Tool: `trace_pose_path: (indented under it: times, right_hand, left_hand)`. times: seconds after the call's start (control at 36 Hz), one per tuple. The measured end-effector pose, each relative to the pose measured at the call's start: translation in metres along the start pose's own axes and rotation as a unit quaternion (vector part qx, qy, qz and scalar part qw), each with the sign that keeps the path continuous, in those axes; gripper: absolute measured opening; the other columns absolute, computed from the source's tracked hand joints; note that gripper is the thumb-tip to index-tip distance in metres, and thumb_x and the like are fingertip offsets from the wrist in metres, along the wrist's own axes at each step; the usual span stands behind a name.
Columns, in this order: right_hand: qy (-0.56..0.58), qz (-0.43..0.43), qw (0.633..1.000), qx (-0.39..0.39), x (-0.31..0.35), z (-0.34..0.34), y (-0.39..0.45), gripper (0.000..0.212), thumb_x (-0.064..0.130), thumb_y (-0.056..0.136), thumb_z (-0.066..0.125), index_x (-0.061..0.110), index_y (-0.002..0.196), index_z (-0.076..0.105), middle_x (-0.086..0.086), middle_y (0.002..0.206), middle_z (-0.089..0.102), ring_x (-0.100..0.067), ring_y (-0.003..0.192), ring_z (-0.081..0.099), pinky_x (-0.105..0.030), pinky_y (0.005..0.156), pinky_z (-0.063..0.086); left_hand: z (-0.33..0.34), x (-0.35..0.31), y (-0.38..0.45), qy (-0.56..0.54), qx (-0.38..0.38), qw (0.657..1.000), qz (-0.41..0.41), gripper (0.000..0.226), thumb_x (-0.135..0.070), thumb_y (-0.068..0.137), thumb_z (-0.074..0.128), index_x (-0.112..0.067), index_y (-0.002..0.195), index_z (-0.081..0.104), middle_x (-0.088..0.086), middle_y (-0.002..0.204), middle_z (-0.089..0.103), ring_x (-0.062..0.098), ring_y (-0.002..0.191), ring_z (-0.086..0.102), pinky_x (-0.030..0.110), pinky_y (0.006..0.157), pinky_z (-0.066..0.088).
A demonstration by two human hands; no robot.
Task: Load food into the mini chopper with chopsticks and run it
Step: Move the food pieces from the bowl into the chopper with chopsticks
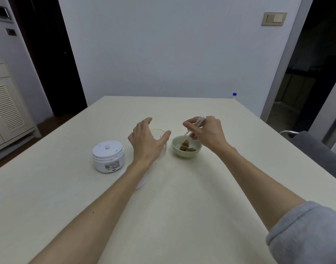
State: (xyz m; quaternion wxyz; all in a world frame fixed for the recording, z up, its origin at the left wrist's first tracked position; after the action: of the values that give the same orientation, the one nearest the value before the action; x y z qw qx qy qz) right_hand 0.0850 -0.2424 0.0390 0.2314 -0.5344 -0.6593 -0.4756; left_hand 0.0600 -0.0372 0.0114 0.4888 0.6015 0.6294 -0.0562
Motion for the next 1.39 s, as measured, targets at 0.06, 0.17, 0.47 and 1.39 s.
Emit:
trace_pose_path:
  times: [0.06, 0.17, 0.47, 1.39]
  right_hand:
    - [0.014, 0.014, 1.000, -0.015, -0.004, 0.002, -0.002, 0.009, 0.035, 0.084, 0.076, 0.033, 0.075, 0.075, -0.004, 0.072, 0.076, -0.025, 0.066, 0.074, -0.048, 0.078, 0.061]
    - [0.038, 0.044, 0.997, -0.050, -0.013, 0.001, -0.003, 0.010, 0.035, 0.084, 0.075, 0.032, 0.074, 0.074, -0.006, 0.070, 0.076, -0.023, 0.071, 0.075, -0.046, 0.082, 0.060]
    - [0.124, 0.128, 0.983, -0.039, -0.023, -0.011, -0.007, 0.012, 0.024, 0.084, 0.079, 0.013, 0.085, 0.075, -0.017, 0.091, 0.075, -0.030, 0.061, 0.075, -0.035, 0.065, 0.064]
    - [0.441, 0.323, 0.829, -0.116, -0.047, -0.004, -0.020, 0.018, -0.001, 0.084, 0.073, -0.006, 0.100, 0.067, -0.025, 0.072, 0.074, -0.033, 0.060, 0.075, -0.036, 0.064, 0.064]
  left_hand:
    - [0.002, 0.015, -0.001, -0.010, 0.014, 0.998, -0.052, 0.086, -0.054, 0.079, 0.072, -0.017, 0.147, 0.035, 0.003, 0.149, 0.040, 0.021, 0.141, 0.032, 0.040, 0.114, 0.017]
    - [0.015, 0.035, -0.004, -0.078, 0.084, 0.985, -0.126, 0.113, -0.055, 0.073, 0.078, -0.015, 0.156, 0.013, 0.007, 0.159, 0.023, 0.023, 0.146, 0.026, 0.043, 0.119, 0.021]
    - [0.037, 0.055, -0.003, -0.133, 0.125, 0.970, -0.163, 0.113, -0.034, 0.071, 0.087, -0.011, 0.154, 0.013, 0.008, 0.153, 0.032, 0.021, 0.138, 0.038, 0.023, 0.097, 0.029]
    - [0.038, 0.059, -0.006, -0.218, 0.195, 0.942, -0.164, 0.104, -0.022, 0.068, 0.090, -0.020, 0.147, 0.022, -0.010, 0.133, 0.040, 0.010, 0.129, 0.040, 0.026, 0.096, 0.036]
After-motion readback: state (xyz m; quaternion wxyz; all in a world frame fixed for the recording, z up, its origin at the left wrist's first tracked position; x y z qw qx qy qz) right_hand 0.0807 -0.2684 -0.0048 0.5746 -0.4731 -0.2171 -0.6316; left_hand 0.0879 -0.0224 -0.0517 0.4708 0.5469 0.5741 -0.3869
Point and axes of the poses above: each hand's wrist, its own y-axis towards the middle knuckle, its own z-axis out of the palm, x = y × z, the point moved 7 cm from there along y, towards the middle knuckle
